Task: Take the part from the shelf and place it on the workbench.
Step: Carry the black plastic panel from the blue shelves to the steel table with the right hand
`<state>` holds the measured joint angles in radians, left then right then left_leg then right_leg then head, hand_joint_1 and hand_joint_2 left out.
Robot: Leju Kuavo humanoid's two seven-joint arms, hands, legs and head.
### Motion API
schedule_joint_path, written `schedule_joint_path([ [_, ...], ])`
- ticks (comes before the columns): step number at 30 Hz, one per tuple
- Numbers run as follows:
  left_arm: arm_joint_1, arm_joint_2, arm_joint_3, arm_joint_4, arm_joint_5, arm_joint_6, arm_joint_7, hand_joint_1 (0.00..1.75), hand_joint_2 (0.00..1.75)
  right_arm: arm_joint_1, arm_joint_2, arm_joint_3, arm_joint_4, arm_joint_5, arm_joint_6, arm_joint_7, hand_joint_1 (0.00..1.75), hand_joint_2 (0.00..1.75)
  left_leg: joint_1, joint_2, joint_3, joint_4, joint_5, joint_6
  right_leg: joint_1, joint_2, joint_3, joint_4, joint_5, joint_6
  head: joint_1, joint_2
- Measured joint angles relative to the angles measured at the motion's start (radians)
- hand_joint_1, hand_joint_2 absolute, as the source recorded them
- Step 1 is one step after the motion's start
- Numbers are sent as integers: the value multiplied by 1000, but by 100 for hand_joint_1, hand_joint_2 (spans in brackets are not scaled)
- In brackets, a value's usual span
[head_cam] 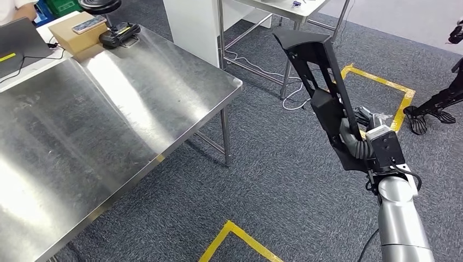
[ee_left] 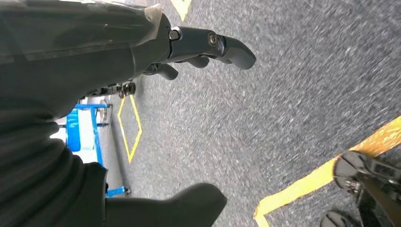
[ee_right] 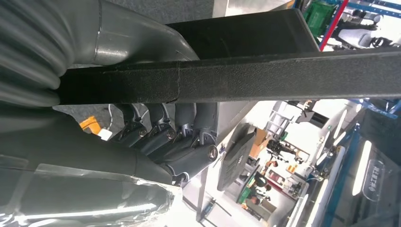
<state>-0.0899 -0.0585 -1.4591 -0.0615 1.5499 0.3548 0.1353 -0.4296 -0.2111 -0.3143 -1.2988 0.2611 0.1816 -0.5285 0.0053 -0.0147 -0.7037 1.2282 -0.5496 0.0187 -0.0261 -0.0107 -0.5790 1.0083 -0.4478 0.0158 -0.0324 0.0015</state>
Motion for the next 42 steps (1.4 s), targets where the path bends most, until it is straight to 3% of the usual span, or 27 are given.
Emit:
schedule_joint_path([
  [1, 0, 0, 0, -1, 0, -1, 0, 0, 175, -2, -1, 0, 5, 0, -1, 0, 175, 175, 1, 3, -26, 47, -13, -1, 2, -5, 0, 0, -1, -1, 0, 0],
  [2, 0, -1, 0, -1, 0, -3, 0, 0, 175, -3, -1, 0, 10, -1, -2, 0, 175, 175, 1, 4, -35, 59, -6, 1, 4, -10, 1, 0, -2, -3, 0, 0],
  [3, 1, -1, 0, -1, 0, -5, 0, 0, 175, -3, -1, 0, 13, -2, -4, 1, 175, 175, 0, 6, -25, 33, 18, 4, 6, -15, 2, 0, -3, -4, 0, 0],
  [6, 0, 1, -2, -1, -1, -10, 0, 0, 175, -4, -4, 0, 19, -4, -11, 1, 175, 175, -8, 28, 67, -153, 103, 23, 12, -26, 6, 0, -6, -3, 0, 0],
  [8, 0, 3, -5, -1, -2, -14, 0, 0, 175, -1, -7, -1, 22, -6, -12, 2, 175, 175, -16, 37, 90, -204, 111, 31, 16, -34, 6, -1, -8, 1, 1, 0],
  [11, 1, 4, -8, -2, -3, -19, 1, 0, 175, 10, -12, -3, 28, -9, -14, 2, 175, 175, -16, 24, 99, -221, 119, 43, 20, -39, 5, 4, -16, 12, 2, 0],
  [13, 1, 6, -11, -2, -4, -20, 4, 0, 175, 21, -16, -6, 30, -11, -17, 2, 175, 175, -11, 16, 111, -236, 128, 55, 21, -21, -26, 72, -50, 11, 4, 0],
  [15, 1, 8, -13, -1, -5, -21, 6, 0, 175, 36, -18, -10, 33, -14, -20, 1, 175, 175, -11, 5, 113, -239, 129, 60, 17, -3, -93, 207, -105, 4, 8, 0],
  [17, 1, 9, -14, -2, -6, -24, 8, 0, 175, 53, -19, -12, 39, -14, -21, 1, 175, 175, -12, -9, 113, -238, 129, 60, 16, 2, -141, 292, -126, 10, 10, 0],
  [18, 1, 9, -16, -2, -6, -26, 9, 0, 175, 58, -19, -12, 43, -12, -22, 1, 175, 175, -12, -16, 113, -238, 128, 59, 15, 3, -137, 277, -112, 18, 10, 0],
  [20, 1, 9, -19, -2, -6, -28, 11, 0, 175, 59, -19, -11, 52, -5, -24, 0, 175, 175, -11, -29, 115, -235, 126, 56, 10, 11, -78, 147, -53, 35, 12, 0],
  [22, 1, 10, -22, -2, -5, -29, 15, 0, 175, 50, -17, -10, 64, 6, -28, -4, 175, 175, -16, -39, 109, -224, 120, 46, 5, 26, -21, 27, -8, 37, 13, 0],
  [23, 1, 11, -22, -2, -4, -28, 17, 0, 175, 45, -15, -8, 72, 13, -30, -7, 175, 175, -17, -43, 106, -220, 118, 41, 4, 30, -9, 3, 1, 33, 13, 0],
  [25, 2, 12, -23, -2, -3, -27, 20, 0, 175, 36, -8, 0, 88, 26, -35, -9, 175, 175, -15, -49, 100, -216, 116, 33, 4, 25, -7, -2, 6, 21, 11, 0],
  [27, 2, 13, -23, -2, -2, -25, 23, 0, 175, 26, 0, 13, 100, 36, -40, -11, 175, 175, -11, -36, 90, -192, 99, 22, 0, 19, -5, -6, 9, 9, 9, 0],
  [30, 2, 12, -23, -2, -1, -22, 23, 0, 175, 15, 12, 25, 114, 44, -47, -12, 175, 175, -5, -4, 9, -25, 10, 4, 0, 6, -2, -7, 8, -7, 2, 0],
  [32, 2, 11, -19, -2, 0, -16, 15, 0, 175, 13, 19, 32, 124, 51, -51, -11, 175, 175, 0, 1, -44, 72, -19, -2, 3, -4, -2, -7, 7, -10, 2, 0],
  [33, 2, 11, -14, -2, 0, -11, 10, 0, 175, 12, 22, 36, 129, 53, -52, -10, 175, 175, 1, 1, -47, 71, -7, -2, 4, -9, -2, -7, 6, -10, 1, 0],
  [34, 2, 11, -9, -2, 0, -8, 7, 0, 175, 12, 26, 40, 132, 56, -53, -10, 175, 175, 1, 4, -27, 28, 23, 0, 4, -13, 0, -7, 6, -10, 1, 0],
  [36, 2, 11, -1, -2, 0, -5, 6, 0, 175, 8, 33, 47, 139, 63, -54, -9, 175, 175, -2, 23, 45, -115, 88, 11, 8, -20, 2, -7, 4, -8, 2, 0],
  [37, 1, 10, 2, -2, -1, -5, 8, 0, 175, 3, 35, 50, 144, 67, -54, -9, 175, 175, -6, 32, 74, -172, 107, 17, 11, -23, 3, -7, 3, -6, 2, 0],
  [39, 0, 8, 5, -2, -1, -4, 15, 0, 175, -12, 40, 60, 159, 76, -57, -10, 175, 175, -13, 39, 93, -213, 112, 25, 15, -28, 4, -8, 1, 1, 3, 0],
  [42, 0, 1, 12, -2, 0, 4, 20, 0, 175, -33, 46, 74, 186, 87, -65, -17, 175, 175, -10, 26, 103, -231, 124, 40, 16, -30, 1, 0, -6, 14, 4, 0],
])
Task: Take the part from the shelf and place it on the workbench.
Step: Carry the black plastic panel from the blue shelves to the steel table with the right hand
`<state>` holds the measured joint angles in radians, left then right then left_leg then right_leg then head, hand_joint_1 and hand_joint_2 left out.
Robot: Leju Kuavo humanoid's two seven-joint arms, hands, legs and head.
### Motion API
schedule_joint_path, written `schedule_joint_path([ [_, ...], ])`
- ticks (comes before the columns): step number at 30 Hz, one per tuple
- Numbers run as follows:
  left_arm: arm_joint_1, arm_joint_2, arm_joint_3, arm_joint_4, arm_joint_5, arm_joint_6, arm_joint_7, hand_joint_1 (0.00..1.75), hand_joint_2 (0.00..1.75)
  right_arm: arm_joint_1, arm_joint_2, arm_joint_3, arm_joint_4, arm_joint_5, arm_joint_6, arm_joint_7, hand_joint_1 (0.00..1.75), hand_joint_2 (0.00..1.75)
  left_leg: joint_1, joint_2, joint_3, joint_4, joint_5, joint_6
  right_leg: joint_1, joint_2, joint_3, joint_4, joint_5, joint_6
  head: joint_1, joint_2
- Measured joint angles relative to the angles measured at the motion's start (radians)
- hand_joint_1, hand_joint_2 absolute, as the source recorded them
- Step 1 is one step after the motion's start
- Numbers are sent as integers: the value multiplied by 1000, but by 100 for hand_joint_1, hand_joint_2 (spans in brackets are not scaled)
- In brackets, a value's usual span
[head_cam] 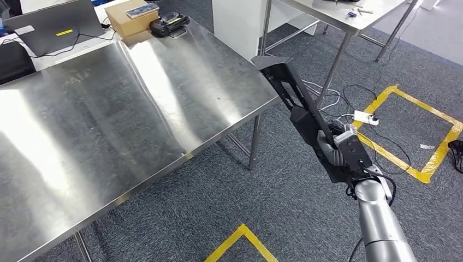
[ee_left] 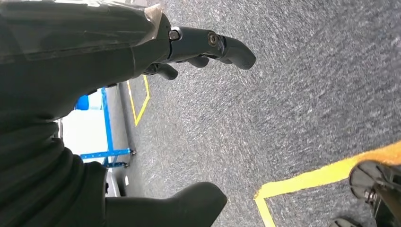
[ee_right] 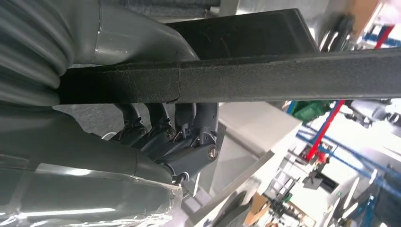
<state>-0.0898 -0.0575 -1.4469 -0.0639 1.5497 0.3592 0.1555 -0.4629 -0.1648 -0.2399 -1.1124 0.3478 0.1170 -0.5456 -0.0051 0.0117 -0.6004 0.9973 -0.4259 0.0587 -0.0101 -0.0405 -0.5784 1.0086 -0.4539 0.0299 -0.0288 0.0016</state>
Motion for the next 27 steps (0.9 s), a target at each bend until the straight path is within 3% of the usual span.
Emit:
schedule_joint_path([
  [2, 0, -4, 8, 0, 0, 6, 2, 0, 175, -15, 1, 5, 20, 3, -4, -5, 175, 175, 5, -9, 10, -14, 9, 9, -1, 15, -37, 79, -39, -2, 4, 0],
  [4, 0, -7, 16, 0, 0, 10, 6, 0, 175, -24, 2, 8, 42, 3, -8, -6, 175, 175, 5, -21, 10, -15, 10, 12, -3, 27, -103, 213, -91, -8, 7, 0],
  [5, 0, -8, 18, 0, 0, 11, 9, 0, 175, -25, 2, 10, 50, 3, -9, -6, 175, 175, 4, -28, 10, -15, 10, 12, -3, 29, -128, 260, -103, -6, 8, 0],
  [6, 0, -9, 21, 0, 1, 12, 11, 0, 175, -25, 3, 12, 57, 3, -10, -6, 175, 175, 5, -35, 11, -14, 10, 12, -4, 30, -135, 271, -100, 0, 8, 0],
  [7, 1, -10, 23, 0, 1, 12, 13, 0, 175, -26, 4, 14, 62, 3, -11, -6, 175, 175, 5, -43, 11, -12, 9, 11, -5, 31, -124, 243, -82, 8, 9, 0],
  [9, 1, -11, 26, -1, 1, 12, 14, 0, 175, -31, 4, 16, 68, 4, -11, -6, 175, 175, 6, -56, 10, -5, 5, 5, -12, 39, -59, 103, -25, 24, 10, 0],
  [11, 1, -11, 26, -1, 1, 11, 15, 0, 175, -41, 5, 18, 73, 4, -12, -7, 175, 175, 3, -66, 3, 6, -1, -5, -14, 49, -12, 6, 8, 23, 11, 0],
  [14, 3, -10, 26, -1, 1, 7, 19, 0, 175, -49, 6, 20, 82, 4, -14, -7, 175, 175, 2, -72, -8, 13, -3, -16, -13, 47, -10, -2, 14, 4, 7, 0],
  [16, 4, -9, 26, -1, 1, 3, 23, 0, 175, -54, 6, 22, 87, 4, -15, -8, 175, 175, 5, -58, -20, 41, -24, -25, -17, 42, -9, -4, 16, -6, 5, 0],
  [19, 4, -7, 26, -1, 1, -2, 27, 0, 175, -68, 4, 23, 98, 5, -17, -8, 175, 175, 10, -27, -103, 213, -109, -40, -15, 33, -8, -4, 15, -15, 1, 0],
  [21, 4, -7, 26, -1, 1, -4, 28, 0, 175, -78, 0, 25, 111, 9, -19, -8, 175, 175, 11, -21, -150, 297, -129, -40, -10, 26, -7, -4, 14, -17, 1, 0],
  [22, 4, -6, 26, -1, 1, -4, 29, 0, 175, -83, -3, 28, 118, 12, -20, -8, 175, 175, 10, -20, -146, 282, -111, -36, -7, 22, -6, -4, 13, -17, 1, 0],
  [23, 4, -5, 26, -1, 1, -4, 29, 0, 175, -91, -5, 32, 125, 15, -21, -8, 175, 175, 8, -18, -122, 231, -79, -29, -4, 19, -5, -5, 13, -18, 1, 0],
  [25, 4, -1, 25, -1, 0, -5, 29, 0, 175, -117, -10, 42, 137, 21, -23, -6, 175, 175, -1, 0, -52, 93, -21, -8, 2, 14, -3, -5, 12, -18, 2, 0],
  [27, 2, 3, 25, -1, 0, -8, 28, 0, 175, -158, -16, 53, 155, 29, -30, 3, 175, 175, -12, 15, -19, 24, -5, 4, 5, 8, -3, -5, 11, -16, 2, 0],
])
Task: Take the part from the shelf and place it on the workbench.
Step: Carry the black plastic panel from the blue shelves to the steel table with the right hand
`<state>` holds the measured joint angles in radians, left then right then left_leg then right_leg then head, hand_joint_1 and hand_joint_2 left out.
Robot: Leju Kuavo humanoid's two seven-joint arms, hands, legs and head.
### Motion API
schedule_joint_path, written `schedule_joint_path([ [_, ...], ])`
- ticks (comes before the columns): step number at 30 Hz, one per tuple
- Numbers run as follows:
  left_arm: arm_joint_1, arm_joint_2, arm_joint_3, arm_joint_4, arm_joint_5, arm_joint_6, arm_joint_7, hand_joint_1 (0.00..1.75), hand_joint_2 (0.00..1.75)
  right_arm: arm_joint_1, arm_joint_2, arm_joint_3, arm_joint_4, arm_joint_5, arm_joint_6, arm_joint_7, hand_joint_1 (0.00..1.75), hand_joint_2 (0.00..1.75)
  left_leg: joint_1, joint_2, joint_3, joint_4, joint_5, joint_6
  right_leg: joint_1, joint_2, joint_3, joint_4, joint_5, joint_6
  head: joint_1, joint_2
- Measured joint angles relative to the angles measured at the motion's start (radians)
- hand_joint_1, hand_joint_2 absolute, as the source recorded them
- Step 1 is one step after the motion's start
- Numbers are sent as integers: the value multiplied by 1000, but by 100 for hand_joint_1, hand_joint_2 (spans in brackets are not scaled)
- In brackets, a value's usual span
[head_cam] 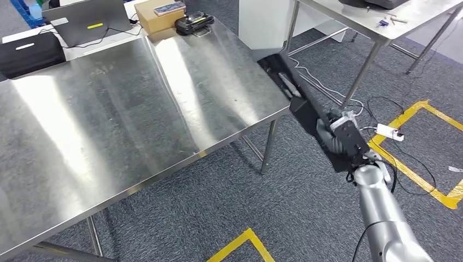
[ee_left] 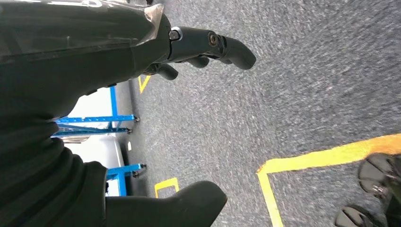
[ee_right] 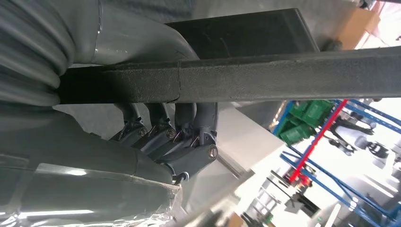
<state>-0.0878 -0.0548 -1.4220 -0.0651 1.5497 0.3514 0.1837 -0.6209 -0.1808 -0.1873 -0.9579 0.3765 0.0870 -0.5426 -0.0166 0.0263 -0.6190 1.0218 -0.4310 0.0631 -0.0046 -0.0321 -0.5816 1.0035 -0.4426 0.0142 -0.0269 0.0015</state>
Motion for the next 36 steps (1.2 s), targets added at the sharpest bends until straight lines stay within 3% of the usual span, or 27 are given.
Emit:
schedule_joint_path([
  [4, 0, 4, -5, 0, -2, -9, -3, 0, 175, -112, -12, 27, 33, 18, -8, 48, 175, 175, 1, -11, 9, -21, 12, 11, 5, -1, -10, 19, -12, 9, 1, 0],
  [5, -1, 5, -8, 0, -3, -12, -4, 0, 175, -147, -17, 32, 41, 20, -8, 64, 175, 175, 4, -14, 13, -28, 17, 15, 6, 7, -28, 57, -31, 8, 2, 0],
  [7, -2, 7, -14, 0, -5, -21, -5, 0, 175, -221, -29, 39, 64, 25, -7, 98, 175, 175, 4, -24, 14, -32, 21, 19, 1, 20, -91, 190, -85, 3, 3, 0],
  [9, -2, 8, -22, -1, -8, -30, -6, 0, 175, -298, -39, 47, 96, 30, -4, 129, 175, 175, 4, -36, 14, -31, 21, 20, -5, 24, -143, 291, -111, 10, 6, 0],
  [10, -2, 9, -26, -1, -9, -34, -6, 0, 175, -336, -43, 52, 111, 32, -3, 142, 175, 175, 5, -42, 15, -30, 20, 19, -8, 24, -143, 287, -101, 19, 7, 0],
  [11, -2, 9, -30, -1, -10, -36, -6, 0, 175, -374, -46, 58, 123, 35, -1, 157, 175, 175, 7, -49, 15, -27, 19, 17, -13, 25, -125, 244, -77, 31, 8, 0],
  [13, -2, 12, -37, -1, -11, -39, -5, 0, 175, -456, -51, 69, 140, 43, 6, 195, 175, 175, 9, -62, 11, -13, 12, 7, -24, 37, -64, 107, -20, 54, 11, 0],
  [14, -3, 13, -40, -2, -12, -41, -5, 0, 175, -502, -52, 76, 150, 48, 9, 217, 175, 175, 8, -67, 4, -4, 8, 1, -27, 45, -43, 57, -3, 57, 12, 0],
  [15, -3, 15, -43, -2, -13, -44, -4, 0, 175, -549, -52, 83, 160, 51, 11, 238, 175, 175, 7, -72, -5, 4, 5, -5, -28, 51, -33, 30, 4, 53, 13, 0],
  [18, 0, 20, -53, -2, -20, -51, -5, 0, 175, -660, -47, 104, 183, 58, 12, 286, 175, 175, 10, -81, -19, 12, 4, -17, -24, 47, -33, 24, 3, 32, 10, 0],
  [20, 0, 23, -59, -3, -24, -54, -7, 0, 175, -714, -41, 123, 200, 73, 11, 310, 175, 175, 13, -67, -35, 47, -21, -28, -29, 39, -29, 22, 4, 18, 3, 0],
  [23, -1, 23, -65, -6, -29, -57, -11, 0, 175, -767, -38, 146, 229, 94, 8, 323, 175, 175, 22, -41, -120, 220, -100, -45, -27, 30, -25, 21, 1, 4, -5, 0],
  [25, -1, 23, -68, -7, -30, -58, -11, 0, 175, -777, -38, 158, 254, 104, 7, 316, 175, 175, 27, -36, -159, 286, -106, -49, -25, 24, -22, 21, -1, 2, -6, 0],
  [26, -1, 23, -70, -8, -30, -58, -11, 0, 175, -777, -38, 163, 266, 107, 6, 308, 175, 175, 28, -34, -152, 263, -83, -48, -24, 22, -21, 21, -2, 1, -5, 0],
  [29, -2, 24, -75, -8, -30, -58, -11, 0, 175, -777, -40, 176, 295, 118, 4, 277, 175, 175, 24, -11, -62, 74, 5, -38, -21, 16, -17, 20, -5, 3, -5, 0],
  [31, -3, 25, -76, -8, -29, -58, -11, 0, 175, -774, -43, 184, 313, 125, 0, 261, 175, 175, 16, -1, -35, 17, 14, -29, -16, 12, -16, 19, -7, 9, -4, 0],
  [34, -4, 24, -76, -8, -25, -56, -10, 0, 175, -761, -47, 192, 336, 135, -7, 245, 175, 175, 12, -12, -28, 7, 15, -14, -12, 5, -13, 15, -11, 24, -3, 0],
  [36, -6, 24, -77, -9, -25, -53, -9, 0, 175, -753, -51, 195, 351, 141, -12, 236, 175, 175, 16, -19, -19, -6, 23, 1, -10, 11, -32, 57, -36, 26, -2, 0],
])
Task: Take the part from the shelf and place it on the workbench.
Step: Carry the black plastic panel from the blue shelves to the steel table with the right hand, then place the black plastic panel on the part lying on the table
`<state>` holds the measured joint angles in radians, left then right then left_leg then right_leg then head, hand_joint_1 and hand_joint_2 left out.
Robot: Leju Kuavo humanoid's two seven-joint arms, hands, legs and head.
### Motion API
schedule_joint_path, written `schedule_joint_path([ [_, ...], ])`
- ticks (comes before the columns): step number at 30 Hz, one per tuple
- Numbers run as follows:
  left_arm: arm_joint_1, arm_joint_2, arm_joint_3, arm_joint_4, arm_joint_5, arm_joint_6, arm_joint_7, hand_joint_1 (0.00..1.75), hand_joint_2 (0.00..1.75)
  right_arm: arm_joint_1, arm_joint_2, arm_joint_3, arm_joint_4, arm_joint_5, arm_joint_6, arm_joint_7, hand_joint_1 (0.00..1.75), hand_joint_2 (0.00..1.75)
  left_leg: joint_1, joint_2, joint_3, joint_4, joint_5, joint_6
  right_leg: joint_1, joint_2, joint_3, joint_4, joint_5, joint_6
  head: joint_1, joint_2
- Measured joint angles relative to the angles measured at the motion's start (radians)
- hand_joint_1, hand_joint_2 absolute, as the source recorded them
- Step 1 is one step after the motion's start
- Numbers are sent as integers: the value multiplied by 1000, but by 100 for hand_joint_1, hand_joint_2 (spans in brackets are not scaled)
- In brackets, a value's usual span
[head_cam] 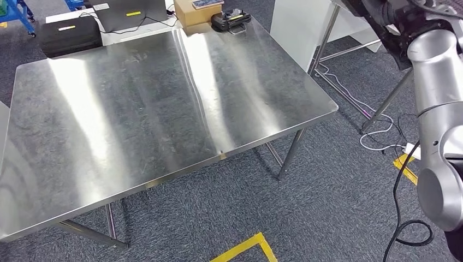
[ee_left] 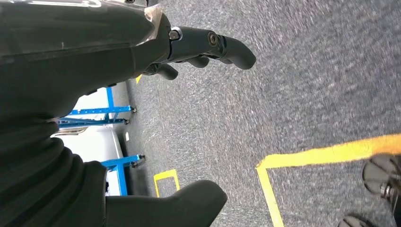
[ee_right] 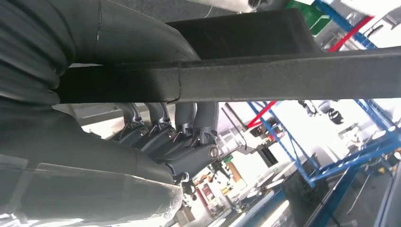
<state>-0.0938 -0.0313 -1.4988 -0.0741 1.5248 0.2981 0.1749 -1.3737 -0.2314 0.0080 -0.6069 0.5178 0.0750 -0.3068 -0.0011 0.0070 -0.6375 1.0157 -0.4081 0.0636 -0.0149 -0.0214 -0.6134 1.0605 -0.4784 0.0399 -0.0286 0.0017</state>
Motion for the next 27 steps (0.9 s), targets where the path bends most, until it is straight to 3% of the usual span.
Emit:
schedule_joint_path([
  [3, -3, 1, 0, 0, 2, 5, 4, 0, 175, 15, -3, 6, 30, 13, -12, -11, 175, 175, 1, -13, 4, -4, 3, 9, -1, 13, -97, 192, -74, -7, 5, 0],
  [4, -3, 0, 0, -1, 2, 5, 6, 0, 175, 23, -3, 8, 40, 18, -15, -12, 175, 175, 1, -17, 4, -4, 2, 9, -1, 15, -125, 241, -86, -5, 5, 0],
  [5, -4, 0, 0, -1, 3, 5, 8, 0, 175, 31, -3, 12, 49, 22, -19, -13, 175, 175, 1, -23, 4, -3, 2, 9, -1, 16, -135, 251, -82, 1, 6, 0],
  [6, -4, -1, 0, -1, 3, 6, 9, 0, 175, 38, -3, 15, 55, 25, -22, -15, 175, 175, 1, -27, 4, -2, 2, 8, -1, 17, -125, 219, -62, 9, 7, 0],
  [8, -5, -3, 0, -2, 5, 7, 12, 0, 175, 44, -2, 20, 67, 28, -31, -20, 175, 175, 0, -36, 4, 2, -1, 4, -3, 18, -59, 71, 2, 21, 8, 0],
  [10, -5, -3, 0, -3, 8, 10, 14, 0, 175, 47, -1, 22, 76, 25, -39, -27, 175, 175, -5, -42, 1, 9, -7, 0, -5, 19, -7, -34, 43, 18, 7, 0],
  [11, -5, -2, 0, -3, 10, 11, 15, 0, 175, 50, 0, 22, 81, 23, -43, -30, 175, 175, -7, -44, 0, 11, -9, 1, -6, 20, 0, -48, 48, 13, 7, 0],
  [14, -4, -2, -1, -3, 11, 14, 16, 0, 175, 63, 3, 23, 94, 19, -50, -39, 175, 175, -7, -44, 1, 10, -9, 10, -5, 21, 3, -50, 52, 8, 5, 0],
  [21, -4, -3, -12, -3, 5, 14, 16, 0, 175, 90, -5, 23, 116, 17, -79, -70, 175, 175, -5, -40, 7, 2, -7, 6, -1, 24, 2, -49, 50, 5, 5, 0],
  [27, -4, -3, -14, -5, 9, 13, 16, 0, 175, 110, -6, 24, 131, 48, -122, -81, 175, 175, -5, -40, 7, 0, -8, -11, 0, 24, 2, -49, 49, 3, 6, 0],
])
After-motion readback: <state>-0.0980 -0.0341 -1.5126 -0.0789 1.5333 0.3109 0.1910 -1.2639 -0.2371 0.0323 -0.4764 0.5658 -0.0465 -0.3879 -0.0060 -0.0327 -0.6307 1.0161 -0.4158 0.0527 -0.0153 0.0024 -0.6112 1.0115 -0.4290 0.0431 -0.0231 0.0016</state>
